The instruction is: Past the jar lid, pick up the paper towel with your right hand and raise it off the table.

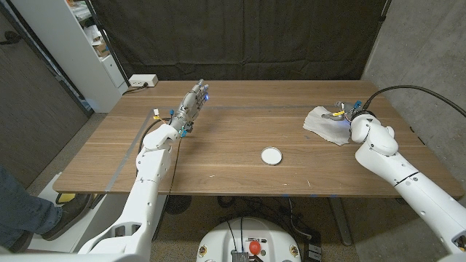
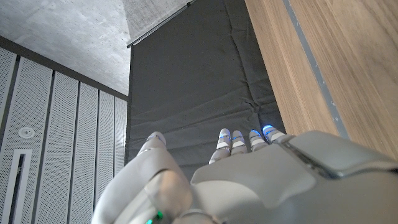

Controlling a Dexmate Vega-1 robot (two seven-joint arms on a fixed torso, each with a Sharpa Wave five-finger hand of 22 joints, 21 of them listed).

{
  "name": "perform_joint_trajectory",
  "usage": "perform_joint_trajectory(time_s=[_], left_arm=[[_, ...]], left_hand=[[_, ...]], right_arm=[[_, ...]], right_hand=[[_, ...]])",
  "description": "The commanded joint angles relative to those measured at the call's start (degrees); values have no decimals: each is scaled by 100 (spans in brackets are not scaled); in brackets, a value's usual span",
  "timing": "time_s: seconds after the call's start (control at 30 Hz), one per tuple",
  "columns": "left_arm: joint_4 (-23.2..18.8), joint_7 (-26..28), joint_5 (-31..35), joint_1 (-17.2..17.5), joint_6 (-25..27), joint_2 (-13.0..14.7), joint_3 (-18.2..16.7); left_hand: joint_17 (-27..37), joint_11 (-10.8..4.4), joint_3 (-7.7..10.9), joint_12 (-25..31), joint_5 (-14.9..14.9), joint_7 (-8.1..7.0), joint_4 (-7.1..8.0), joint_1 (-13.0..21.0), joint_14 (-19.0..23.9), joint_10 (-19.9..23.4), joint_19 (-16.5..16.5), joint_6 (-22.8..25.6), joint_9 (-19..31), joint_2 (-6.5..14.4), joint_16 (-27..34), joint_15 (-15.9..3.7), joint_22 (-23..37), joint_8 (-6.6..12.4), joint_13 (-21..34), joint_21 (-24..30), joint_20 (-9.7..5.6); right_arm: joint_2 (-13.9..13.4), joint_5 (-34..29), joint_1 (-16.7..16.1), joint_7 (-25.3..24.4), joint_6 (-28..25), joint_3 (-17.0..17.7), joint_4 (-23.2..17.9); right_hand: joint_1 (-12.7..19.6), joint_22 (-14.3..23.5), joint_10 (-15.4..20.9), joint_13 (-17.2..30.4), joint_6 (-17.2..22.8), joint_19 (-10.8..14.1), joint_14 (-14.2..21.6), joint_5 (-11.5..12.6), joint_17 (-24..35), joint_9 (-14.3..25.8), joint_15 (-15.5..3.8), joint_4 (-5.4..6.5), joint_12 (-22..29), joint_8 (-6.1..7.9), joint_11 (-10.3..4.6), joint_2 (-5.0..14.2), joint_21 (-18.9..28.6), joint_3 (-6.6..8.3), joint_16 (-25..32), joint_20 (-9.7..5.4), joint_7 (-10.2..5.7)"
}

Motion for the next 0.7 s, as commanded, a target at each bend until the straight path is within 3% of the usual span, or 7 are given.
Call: perform_joint_trajectory(time_s=[0.03, 0.7], left_arm=[[-72, 29, 33, 10, 33, -19, 40], [-205, 97, 81, 44, 130, -8, 85]], left_hand=[[27, -18, -3, -1, -12, 21, -24, 25, 16, -14, -589, 49, 27, 48, 10, -12, 16, 38, 32, -17, 30], [27, -20, -9, 1, -13, 21, -36, 19, 17, -6, -593, 52, 27, 56, 10, -21, 17, 33, 32, -27, 45]], right_arm=[[-72, 93, 68, 40, -108, -49, 116], [-126, 228, 304, 112, -193, -223, 428]], right_hand=[[98, 8, -27, 9, 5, 64, 50, 14, 14, 19, 10, -49, 3, 7, 50, -5, -15, -3, -3, -10, -6], [228, 10, -50, 8, 37, 66, 40, 65, 15, 19, -16, -140, -6, 23, -24, -38, -38, 18, -12, -8, -41]])
